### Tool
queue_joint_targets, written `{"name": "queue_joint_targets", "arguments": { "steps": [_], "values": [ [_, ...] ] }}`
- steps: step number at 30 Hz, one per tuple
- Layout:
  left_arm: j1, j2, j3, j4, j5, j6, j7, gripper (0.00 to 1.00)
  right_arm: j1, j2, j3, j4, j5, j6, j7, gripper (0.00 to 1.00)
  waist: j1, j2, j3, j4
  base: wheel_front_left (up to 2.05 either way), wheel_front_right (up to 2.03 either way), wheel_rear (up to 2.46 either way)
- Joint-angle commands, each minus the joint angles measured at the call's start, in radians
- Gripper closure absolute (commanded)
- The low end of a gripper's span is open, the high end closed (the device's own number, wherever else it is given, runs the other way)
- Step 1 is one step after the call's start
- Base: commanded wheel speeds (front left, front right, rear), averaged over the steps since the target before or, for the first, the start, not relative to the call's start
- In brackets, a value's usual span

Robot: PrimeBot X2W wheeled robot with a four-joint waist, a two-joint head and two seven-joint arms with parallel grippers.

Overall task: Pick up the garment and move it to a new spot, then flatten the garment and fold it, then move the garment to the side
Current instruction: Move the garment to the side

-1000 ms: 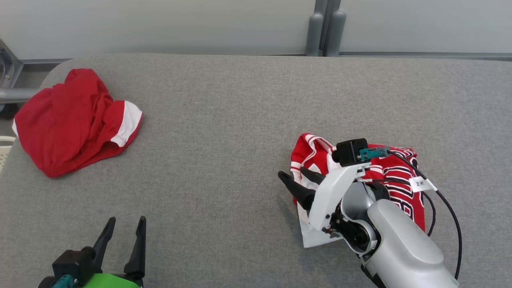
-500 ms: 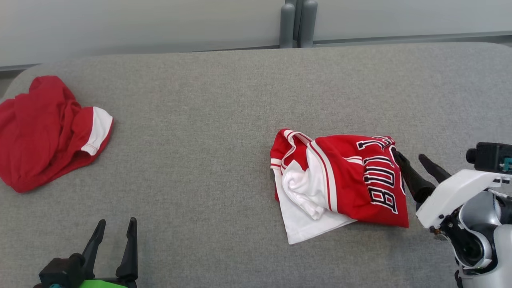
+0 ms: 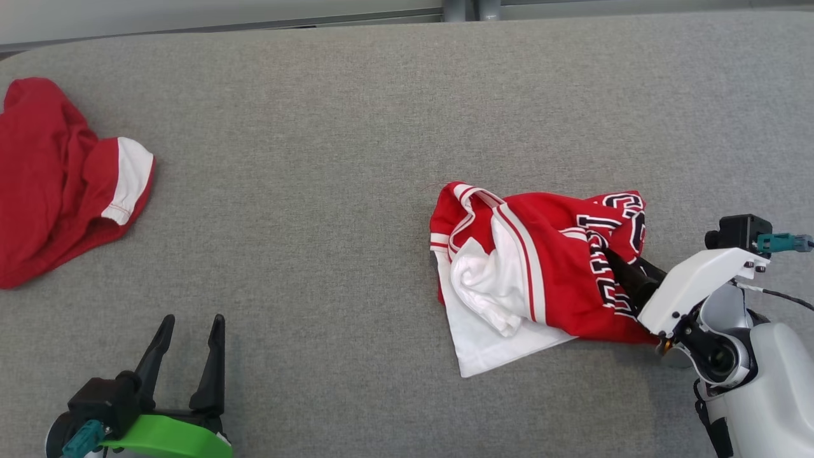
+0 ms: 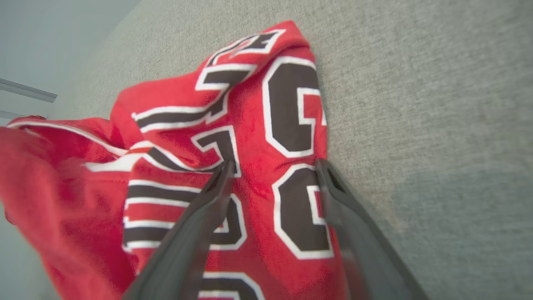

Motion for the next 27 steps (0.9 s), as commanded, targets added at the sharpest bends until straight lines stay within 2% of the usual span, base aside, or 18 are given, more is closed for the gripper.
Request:
{"name": "queue_joint_targets", "arguments": {
  "steps": [1, 2, 7, 14, 20, 27],
  "values": [
    [-0.02, -0.01, -0.007, 0.002, 0.011, -0.002, -0.004, 0.0, -0.017, -0.011, 0.006, 0.026, 0.023, 0.0, -0.013, 0.55, 0.0, 0.0029, 0.0, 0.019, 0.0, 0.0, 0.0],
    [-0.023, -0.014, -0.009, 0.004, 0.012, -0.001, -0.003, 0.0, -0.028, -0.012, 0.009, 0.038, 0.048, 0.0, -0.022, 1.0, 0.0, 0.0029, -0.003, 0.027, 0.0, 0.0, 0.0],
    [-0.024, -0.031, -0.001, 0.007, 0.011, -0.004, -0.004, 0.0, -0.038, -0.035, 0.04, -0.002, 0.162, 0.001, -0.037, 1.0, 0.0, 0.0029, -0.025, 0.052, 0.0, 0.0, 0.0],
    [0.028, -0.06, 0.022, 0.026, 0.014, -0.015, -0.004, 0.0, 0.062, -0.133, 0.186, -0.218, 0.303, 0.001, -0.024, 1.0, 0.0, 0.0029, -0.141, 0.071, 0.0, 0.0, 0.0],
    [0.065, -0.089, 0.044, 0.021, 0.02, -0.025, -0.004, 0.0, 0.129, -0.198, 0.26, -0.346, 0.324, 0.001, 0.001, 1.0, 0.0, 0.0029, -0.217, 0.075, 0.0, 0.0, 0.0],
    [0.102, -0.121, 0.075, 0.015, 0.026, -0.032, -0.004, 0.0, 0.145, -0.222, 0.268, -0.377, 0.342, 0.001, 0.016, 1.0, 0.0, 0.0029, -0.257, 0.074, 0.0, 0.0, 0.0]
  ]
}}
